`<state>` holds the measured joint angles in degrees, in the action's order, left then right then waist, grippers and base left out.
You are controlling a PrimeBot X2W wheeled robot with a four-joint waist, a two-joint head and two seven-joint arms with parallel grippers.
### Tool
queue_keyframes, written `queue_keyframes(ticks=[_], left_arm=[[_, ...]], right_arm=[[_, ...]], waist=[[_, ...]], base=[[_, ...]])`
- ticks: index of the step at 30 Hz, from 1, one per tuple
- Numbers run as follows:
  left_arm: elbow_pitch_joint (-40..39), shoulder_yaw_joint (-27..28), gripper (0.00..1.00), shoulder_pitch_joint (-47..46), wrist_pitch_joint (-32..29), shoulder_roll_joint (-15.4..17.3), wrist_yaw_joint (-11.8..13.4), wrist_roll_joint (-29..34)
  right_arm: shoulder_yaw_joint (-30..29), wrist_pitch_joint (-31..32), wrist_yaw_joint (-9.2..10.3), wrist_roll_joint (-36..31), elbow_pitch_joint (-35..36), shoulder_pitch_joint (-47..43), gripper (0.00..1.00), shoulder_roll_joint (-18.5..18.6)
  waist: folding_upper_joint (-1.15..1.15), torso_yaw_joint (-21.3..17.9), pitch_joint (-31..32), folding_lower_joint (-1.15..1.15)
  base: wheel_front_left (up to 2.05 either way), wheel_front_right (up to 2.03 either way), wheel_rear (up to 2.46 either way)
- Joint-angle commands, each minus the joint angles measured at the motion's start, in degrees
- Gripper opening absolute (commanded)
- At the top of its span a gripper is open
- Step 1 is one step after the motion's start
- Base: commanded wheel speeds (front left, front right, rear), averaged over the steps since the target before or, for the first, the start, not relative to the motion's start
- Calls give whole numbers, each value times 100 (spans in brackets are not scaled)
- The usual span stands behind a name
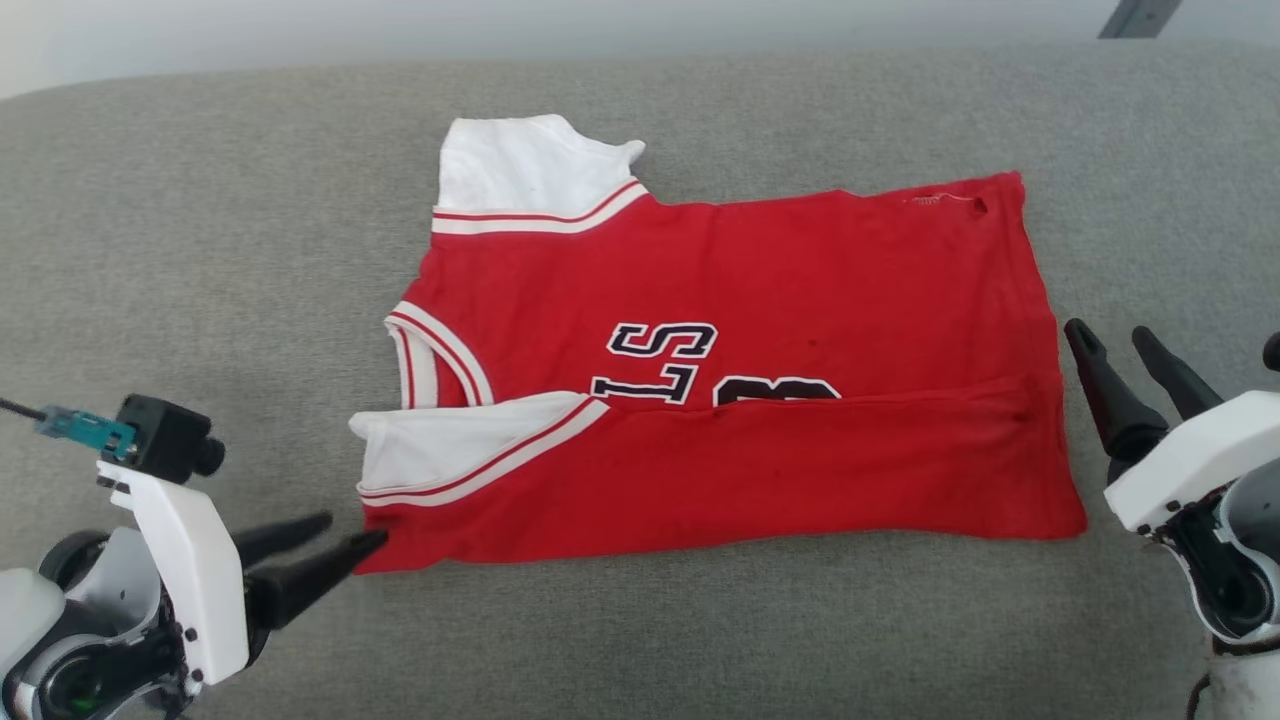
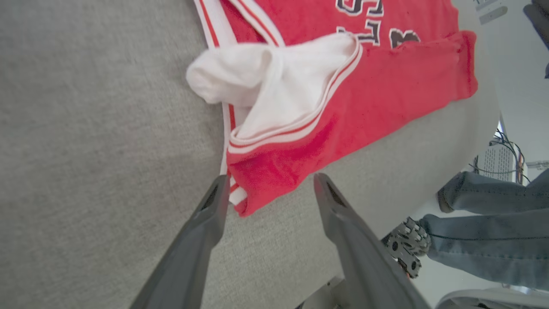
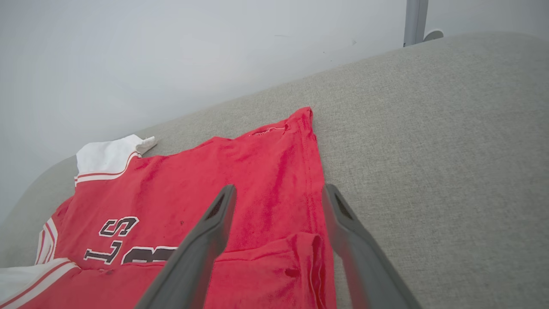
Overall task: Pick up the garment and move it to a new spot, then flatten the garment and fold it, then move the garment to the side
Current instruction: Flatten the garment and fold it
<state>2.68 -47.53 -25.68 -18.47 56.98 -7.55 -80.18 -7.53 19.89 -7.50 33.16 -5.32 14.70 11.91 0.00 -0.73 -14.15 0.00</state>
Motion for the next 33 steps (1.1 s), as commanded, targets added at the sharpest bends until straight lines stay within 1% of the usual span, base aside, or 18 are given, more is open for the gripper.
queue_keyframes(ticks=[1,3,5,8,14,18,19,20,21,22,23,26,27,29,31,33], left_arm=[[40,-52,100,-68,-208,44,15,-99],[174,-137,100,-160,-513,27,40,-157],[382,-193,100,-231,-636,-76,32,-126],[737,-240,100,-253,-775,-214,25,-248],[1352,-331,100,-204,-1002,-684,25,-650],[1469,-460,100,-167,-1153,-858,23,-740],[1456,-442,78,-160,-1155,-891,22,-793],[1456,-442,78,-160,-1155,-891,22,-793],[1423,-431,44,-161,-1167,-918,21,-806],[1374,-428,13,-167,-1185,-939,19,-843],[1339,-417,0,-166,-1208,-947,18,-895],[1261,-371,0,-204,-1203,-889,17,-916],[1262,-336,0,-223,-1162,-831,17,-906],[1246,-299,0,-260,-1111,-818,18,-885],[1190,-279,0,-304,-1057,-827,17,-844],[1121,-264,0,-338,-1005,-837,17,-811]], right_arm=[[18,21,1,-32,23,60,100,-42],[32,11,1,-57,19,117,100,-89],[70,9,2,-62,20,143,100,-134],[76,11,2,-57,40,192,100,-176],[34,21,1,-54,79,224,100,-209],[20,50,2,-64,115,213,100,-212],[14,64,2,-68,134,219,100,-212],[14,64,2,-68,134,219,100,-212],[7,74,2,-75,148,224,100,-211],[1,86,1,-90,168,229,100,-199],[5,123,2,-103,189,234,100,-180],[34,252,1,-132,257,271,100,-125],[54,327,2,-162,268,283,100,-98],[137,516,2,-224,296,317,100,-18],[257,817,2,-306,303,342,100,130],[413,1288,2,-355,278,307,100,305]], waist=[[0,-64,-56,0],[0,-135,-104,0],[0,-214,-151,0],[0,-320,-221,0],[0,-486,-325,0],[0,-536,-377,0],[0,-543,-395,0],[0,-543,-395,0],[0,-546,-404,0],[0,-543,-415,0],[0,-537,-426,0],[0,-515,-460,0],[0,-507,-474,0],[0,-494,-499,0],[0,-474,-524,0],[0,-445,-545,0]], base=[[0,0,0],[0,0,0],[0,0,0],[0,0,0],[0,0,0],[0,0,0],[0,0,0],[0,0,0],[0,0,0],[0,0,0],[0,0,0],[0,0,0],[0,0,0],[0,0,0],[0,0,0],[0,0,0]])
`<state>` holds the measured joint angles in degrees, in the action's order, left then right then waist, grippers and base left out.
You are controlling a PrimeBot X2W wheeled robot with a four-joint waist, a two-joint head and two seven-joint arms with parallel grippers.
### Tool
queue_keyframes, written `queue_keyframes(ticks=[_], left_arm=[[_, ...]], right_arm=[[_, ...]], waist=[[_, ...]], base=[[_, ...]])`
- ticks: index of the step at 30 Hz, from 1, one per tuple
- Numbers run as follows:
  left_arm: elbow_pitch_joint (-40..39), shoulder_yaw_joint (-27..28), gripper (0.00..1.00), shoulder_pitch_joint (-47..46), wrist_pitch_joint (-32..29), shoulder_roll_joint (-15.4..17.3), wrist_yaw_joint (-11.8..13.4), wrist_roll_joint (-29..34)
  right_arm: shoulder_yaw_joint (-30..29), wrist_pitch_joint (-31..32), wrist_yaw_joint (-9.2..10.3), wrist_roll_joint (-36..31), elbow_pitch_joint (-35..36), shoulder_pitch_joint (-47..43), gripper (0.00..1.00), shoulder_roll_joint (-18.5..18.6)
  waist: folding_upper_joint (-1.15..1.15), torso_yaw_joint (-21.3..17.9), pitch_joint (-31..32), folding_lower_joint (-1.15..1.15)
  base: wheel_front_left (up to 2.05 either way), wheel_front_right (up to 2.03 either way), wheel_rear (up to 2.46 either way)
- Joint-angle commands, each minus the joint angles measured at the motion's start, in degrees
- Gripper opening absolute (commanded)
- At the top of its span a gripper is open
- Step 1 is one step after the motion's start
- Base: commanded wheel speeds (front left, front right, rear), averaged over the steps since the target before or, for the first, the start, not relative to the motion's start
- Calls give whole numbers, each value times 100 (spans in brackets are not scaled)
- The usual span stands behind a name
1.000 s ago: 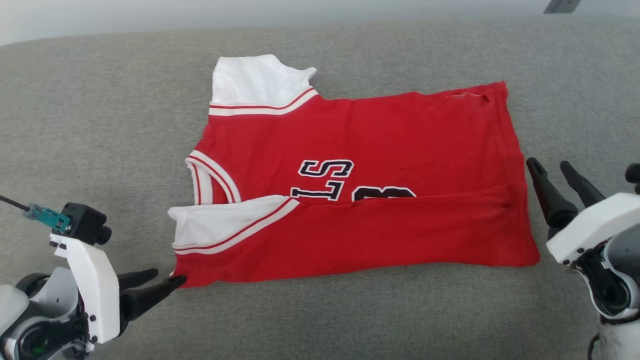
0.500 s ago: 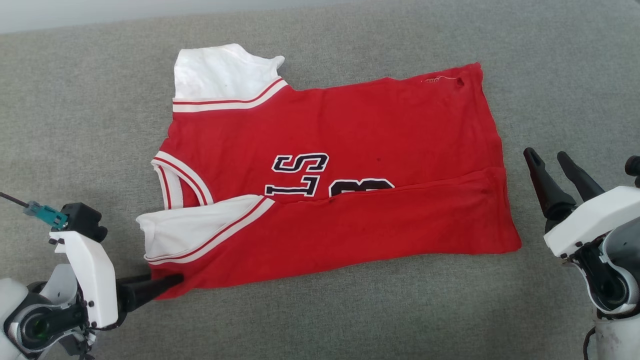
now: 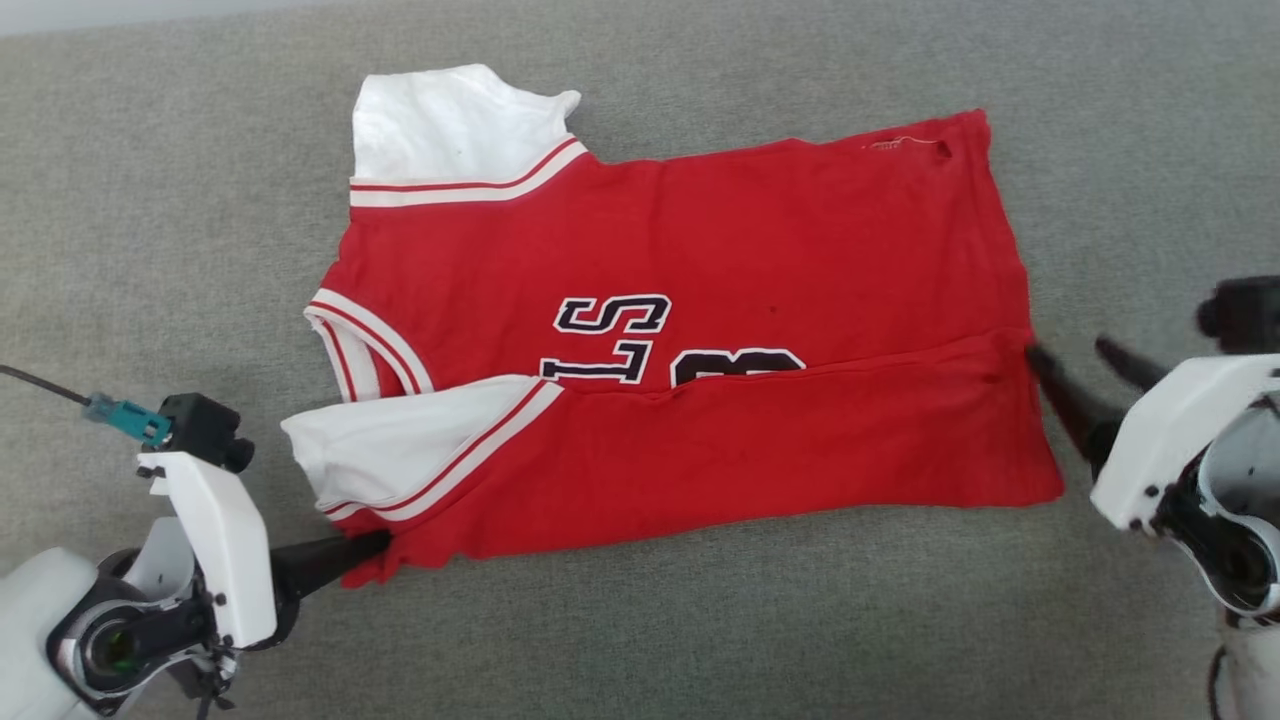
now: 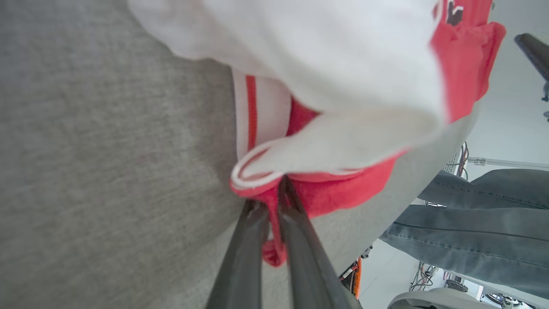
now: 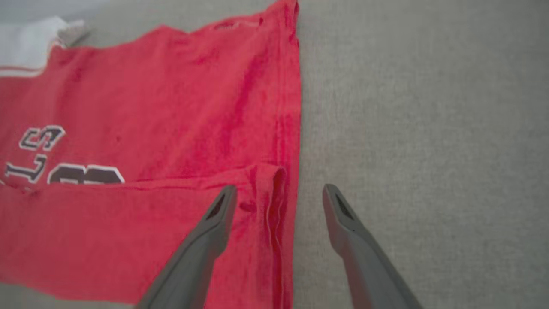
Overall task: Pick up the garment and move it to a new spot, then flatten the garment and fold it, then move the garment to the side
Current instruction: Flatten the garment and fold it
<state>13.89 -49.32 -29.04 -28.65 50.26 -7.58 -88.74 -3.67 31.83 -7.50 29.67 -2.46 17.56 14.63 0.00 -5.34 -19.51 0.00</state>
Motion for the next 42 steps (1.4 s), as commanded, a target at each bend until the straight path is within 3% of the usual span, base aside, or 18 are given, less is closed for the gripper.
queue_keyframes(ticks=[1,8,16,17,19,20,32,42], left_arm=[[-29,-89,0,-15,24,-167,19,68],[-230,-92,0,-129,186,-188,19,216],[-257,-133,0,-205,340,-276,19,214],[-261,-140,0,-209,349,-286,18,219],[-269,-151,0,-215,402,-305,18,219],[-271,-151,0,-214,427,-306,18,226],[-488,-182,0,14,757,-151,17,193],[-1235,-325,0,666,1139,463,17,238]], right_arm=[[98,364,2,-20,-14,-16,100,127],[229,2059,2,-84,25,-119,100,503],[438,2575,1,-92,-224,-264,100,347],[455,2550,1,-110,-259,-269,80,335],[499,2506,0,-83,-320,-267,13,299],[500,2473,0,-75,-344,-255,0,299],[287,2226,2,19,-330,-312,0,471],[136,2456,2,226,257,-1012,0,752]], waist=[[0,36,-18,0],[0,192,-97,0],[0,301,-128,0],[0,308,-123,0],[0,322,-106,0],[0,325,-93,0],[0,390,136,0],[0,453,307,0]], base=[[0,0,0],[0,0,0],[0,0,0],[0,0,0],[0,0,0],[0,0,0],[0,0,0],[0,0,0]])
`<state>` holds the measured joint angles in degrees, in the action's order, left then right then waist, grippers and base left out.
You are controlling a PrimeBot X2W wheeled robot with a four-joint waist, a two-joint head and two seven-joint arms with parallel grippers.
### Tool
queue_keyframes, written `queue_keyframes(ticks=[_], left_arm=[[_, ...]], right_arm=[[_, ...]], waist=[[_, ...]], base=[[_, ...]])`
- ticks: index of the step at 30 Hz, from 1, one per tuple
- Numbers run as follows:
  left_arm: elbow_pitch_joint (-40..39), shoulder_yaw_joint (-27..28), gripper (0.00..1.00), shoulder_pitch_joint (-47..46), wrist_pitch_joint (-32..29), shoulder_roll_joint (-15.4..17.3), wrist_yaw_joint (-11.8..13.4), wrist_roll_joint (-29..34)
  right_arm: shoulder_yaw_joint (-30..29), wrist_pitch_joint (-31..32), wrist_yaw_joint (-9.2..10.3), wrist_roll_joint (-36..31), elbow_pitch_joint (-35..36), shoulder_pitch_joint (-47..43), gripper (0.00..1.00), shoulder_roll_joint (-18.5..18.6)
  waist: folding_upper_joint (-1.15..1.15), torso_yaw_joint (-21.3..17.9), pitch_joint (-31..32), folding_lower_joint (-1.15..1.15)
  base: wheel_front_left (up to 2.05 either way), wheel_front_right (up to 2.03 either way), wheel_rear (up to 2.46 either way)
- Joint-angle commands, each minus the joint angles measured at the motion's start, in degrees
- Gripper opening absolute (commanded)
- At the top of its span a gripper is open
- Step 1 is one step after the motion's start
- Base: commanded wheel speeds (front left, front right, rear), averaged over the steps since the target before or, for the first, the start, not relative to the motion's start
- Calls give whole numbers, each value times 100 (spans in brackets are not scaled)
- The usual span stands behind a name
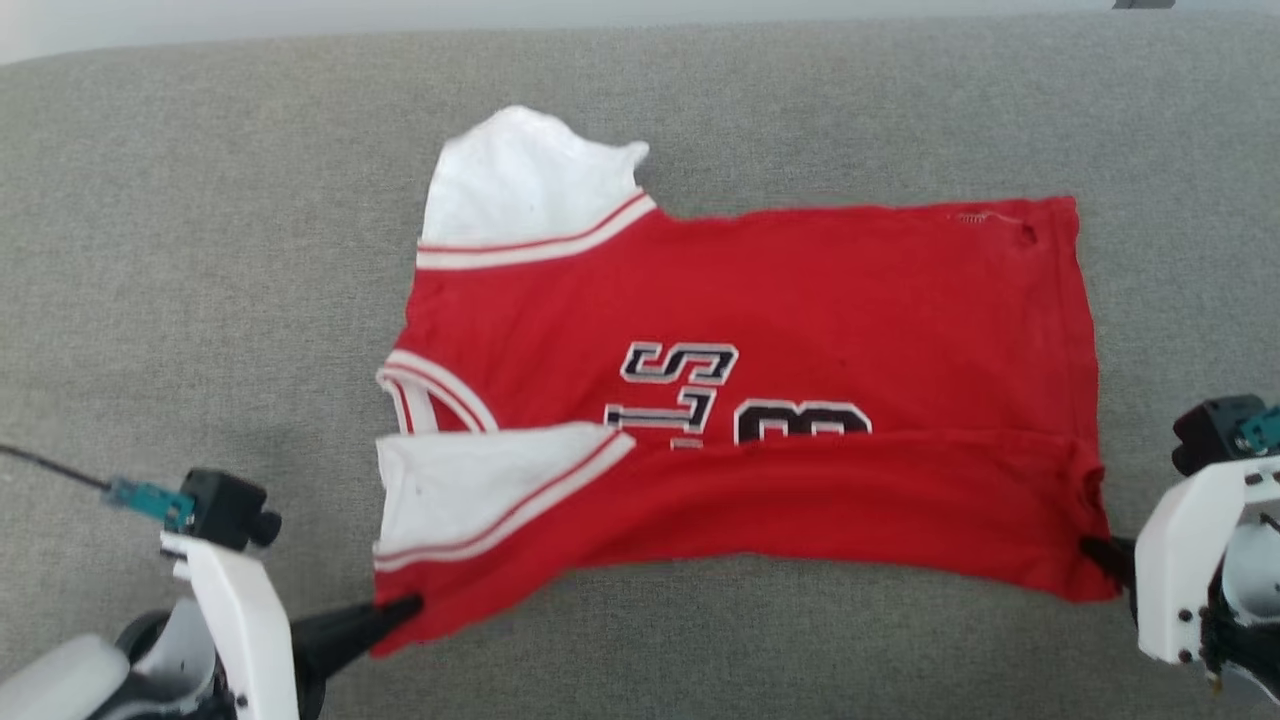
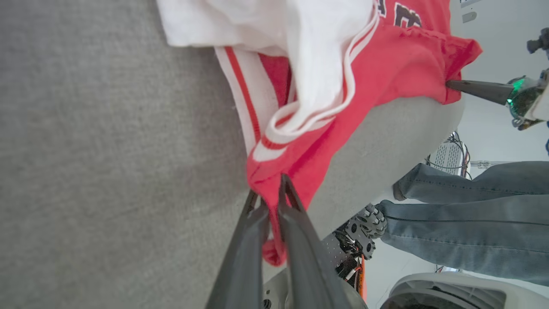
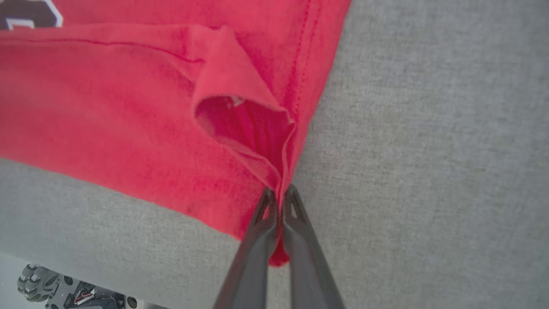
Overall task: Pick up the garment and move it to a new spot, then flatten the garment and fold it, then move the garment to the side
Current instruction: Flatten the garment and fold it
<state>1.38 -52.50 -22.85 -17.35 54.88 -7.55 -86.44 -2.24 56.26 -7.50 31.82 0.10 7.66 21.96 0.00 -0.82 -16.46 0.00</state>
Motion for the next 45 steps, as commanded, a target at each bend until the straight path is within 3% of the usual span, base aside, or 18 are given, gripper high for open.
queue_keyframes(ticks=[1,7,8,9,10,11,12,16,22,27,30,37,45], left_arm=[[-66,-23,0,110,52,51,15,11],[-342,-54,0,340,288,237,14,27],[-363,-35,11,336,359,235,14,60],[-361,-23,40,347,420,232,14,81],[-365,-22,46,350,475,225,14,112],[-351,-5,93,343,550,220,14,149],[-329,14,100,345,620,212,14,169],[-294,157,100,400,1062,242,14,237],[-36,476,100,426,1926,299,14,362],[744,906,100,-53,2702,191,90,740],[1207,1022,100,-569,2769,47,132,983],[2202,1036,100,-1880,2157,-186,81,1321],[3483,576,100,-3308,324,-397,11,1454]], right_arm=[[-35,39,2,57,49,-83,0,44],[-188,-4,2,117,227,-272,0,85],[-231,-88,2,73,255,-270,46,82],[-264,-164,2,40,260,-274,100,60],[-284,-251,2,47,276,-274,100,24],[-338,-364,2,74,310,-258,100,-34],[-445,-511,2,88,346,-229,100,-111],[-607,-1197,1,-64,603,-175,100,-282],[-213,-2869,1,-470,864,-125,100,-453],[109,-4474,1,-845,873,-53,100,-856],[243,-5136,1,-1037,786,-26,100,-1131],[447,-5708,1,-1236,694,61,100,-1517],[663,-5837,1,-1196,668,111,100,-1683]], waist=[[0,6,9,0],[0,26,23,0],[0,33,26,0],[0,38,32,0],[0,42,39,0],[0,44,48,0],[0,44,58,0],[0,-12,78,0],[0,-278,81,0],[0,-611,-12,0],[0,-861,-139,0],[0,-1369,-453,0],[0,-1889,-887,0]], base=[[0,0,0],[0,0,0],[0,0,0],[0,0,0],[0,0,0],[0,0,0],[0,0,0],[0,0,0],[0,0,0],[0,0,0],[0,0,0],[0,0,0],[0,0,0]])
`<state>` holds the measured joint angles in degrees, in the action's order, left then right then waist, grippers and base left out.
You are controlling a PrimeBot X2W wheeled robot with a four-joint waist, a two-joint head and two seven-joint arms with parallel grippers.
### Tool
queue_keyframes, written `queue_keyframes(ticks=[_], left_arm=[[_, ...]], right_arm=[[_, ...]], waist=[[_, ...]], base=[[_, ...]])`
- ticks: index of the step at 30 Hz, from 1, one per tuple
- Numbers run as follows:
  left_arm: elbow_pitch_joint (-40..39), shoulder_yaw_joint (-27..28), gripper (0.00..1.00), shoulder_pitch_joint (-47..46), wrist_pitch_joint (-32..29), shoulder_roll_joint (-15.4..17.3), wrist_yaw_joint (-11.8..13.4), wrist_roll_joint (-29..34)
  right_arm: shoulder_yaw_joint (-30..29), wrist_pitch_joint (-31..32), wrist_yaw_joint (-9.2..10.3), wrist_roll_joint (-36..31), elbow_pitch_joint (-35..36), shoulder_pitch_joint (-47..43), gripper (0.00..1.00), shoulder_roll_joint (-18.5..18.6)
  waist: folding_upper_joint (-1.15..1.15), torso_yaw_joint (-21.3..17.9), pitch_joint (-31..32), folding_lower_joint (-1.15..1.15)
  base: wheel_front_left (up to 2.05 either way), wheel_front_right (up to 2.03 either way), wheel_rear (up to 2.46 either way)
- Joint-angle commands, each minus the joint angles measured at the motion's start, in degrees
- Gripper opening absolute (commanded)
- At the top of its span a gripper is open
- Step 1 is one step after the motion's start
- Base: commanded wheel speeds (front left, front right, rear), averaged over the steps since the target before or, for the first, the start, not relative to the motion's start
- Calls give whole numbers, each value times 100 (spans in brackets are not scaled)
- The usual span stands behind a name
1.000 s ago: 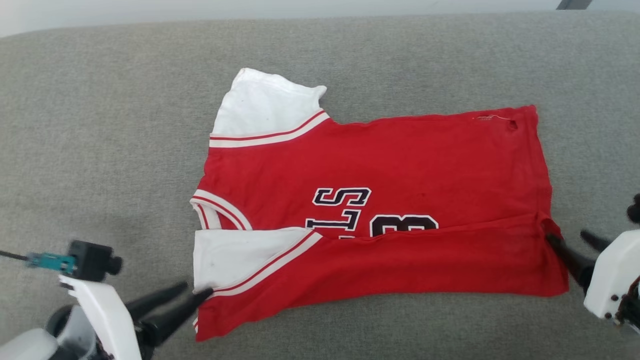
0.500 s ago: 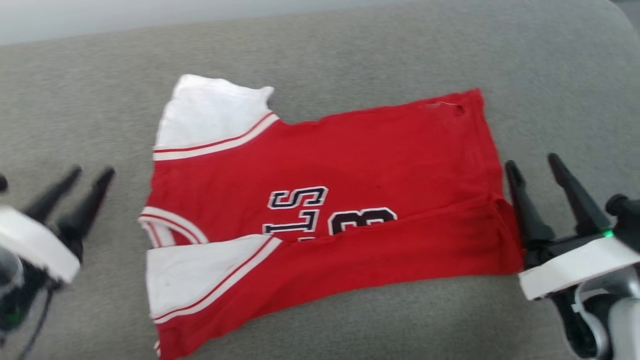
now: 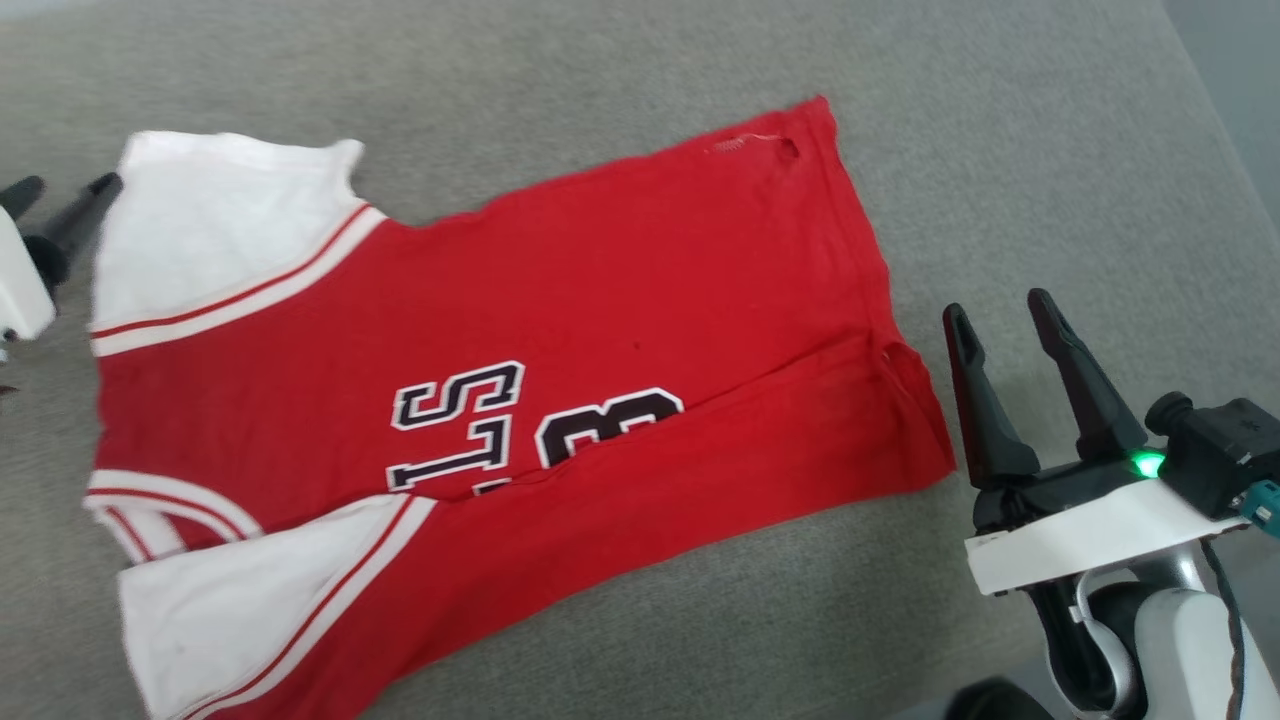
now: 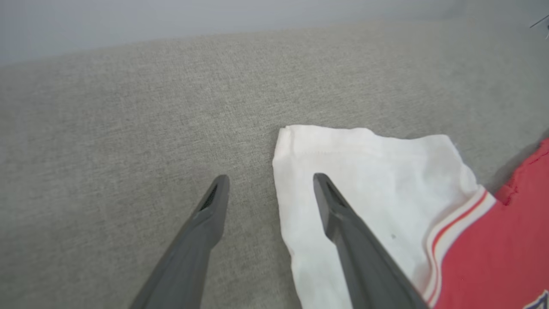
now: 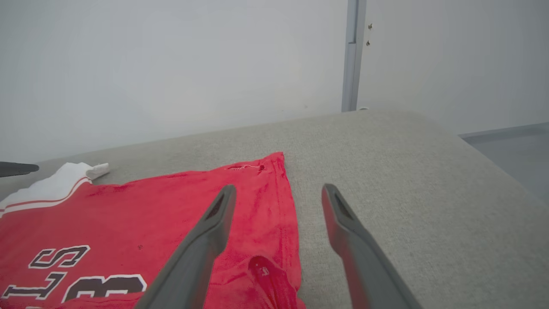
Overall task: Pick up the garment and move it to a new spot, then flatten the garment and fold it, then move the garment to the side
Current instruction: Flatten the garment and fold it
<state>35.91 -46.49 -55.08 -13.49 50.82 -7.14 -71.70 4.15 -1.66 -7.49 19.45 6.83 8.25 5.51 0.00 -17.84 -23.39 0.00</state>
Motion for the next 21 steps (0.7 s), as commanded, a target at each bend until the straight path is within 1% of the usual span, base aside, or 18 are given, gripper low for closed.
queue_keyframes(ticks=[1,5,7,9,13,15,16,17,18,19,21], left_arm=[[164,-72,100,-251,-274,25,-31,10],[540,-225,100,-698,-957,24,-40,-31],[654,-225,100,-806,-1357,-16,-41,-274],[640,-299,100,-868,-1789,-23,-43,-413],[505,-392,100,-982,-2446,-24,-44,-746],[415,-442,99,-982,-2632,-15,-44,-843],[337,-495,77,-983,-2663,1,-44,-808],[311,-540,43,-994,-2646,31,-44,-736],[282,-604,12,-1005,-2607,58,-44,-648],[264,-638,0,-997,-2589,54,-38,-638],[236,-650,0,-1021,-2509,13,-39,-669]], right_arm=[[34,-46,0,63,-12,58,100,-56],[121,-78,0,89,-37,66,100,-97],[143,-79,0,88,-52,58,100,-106],[149,-83,0,85,-57,42,100,-118],[101,-50,0,67,-73,37,100,-129],[130,18,0,58,-80,101,100,-107],[155,64,0,49,-81,142,100,-82],[183,114,0,44,-87,203,100,-46],[223,185,1,44,-98,268,100,-9],[275,292,0,52,-124,344,100,30],[408,586,0,68,-220,564,100,182]], waist=[[0,-232,-244,0],[0,-367,-404,0],[0,-403,-452,0],[0,-419,-472,0],[0,-390,-488,0],[0,-367,-492,0],[0,-352,-497,0],[0,-339,-507,0],[0,-328,-519,0],[0,-314,-531,0],[0,-287,-563,0]], base=[[0,0,0],[0,0,0],[0,0,0],[0,0,0],[0,0,0],[0,0,0],[0,0,0],[0,0,0],[0,0,0],[0,0,0],[0,0,0]])
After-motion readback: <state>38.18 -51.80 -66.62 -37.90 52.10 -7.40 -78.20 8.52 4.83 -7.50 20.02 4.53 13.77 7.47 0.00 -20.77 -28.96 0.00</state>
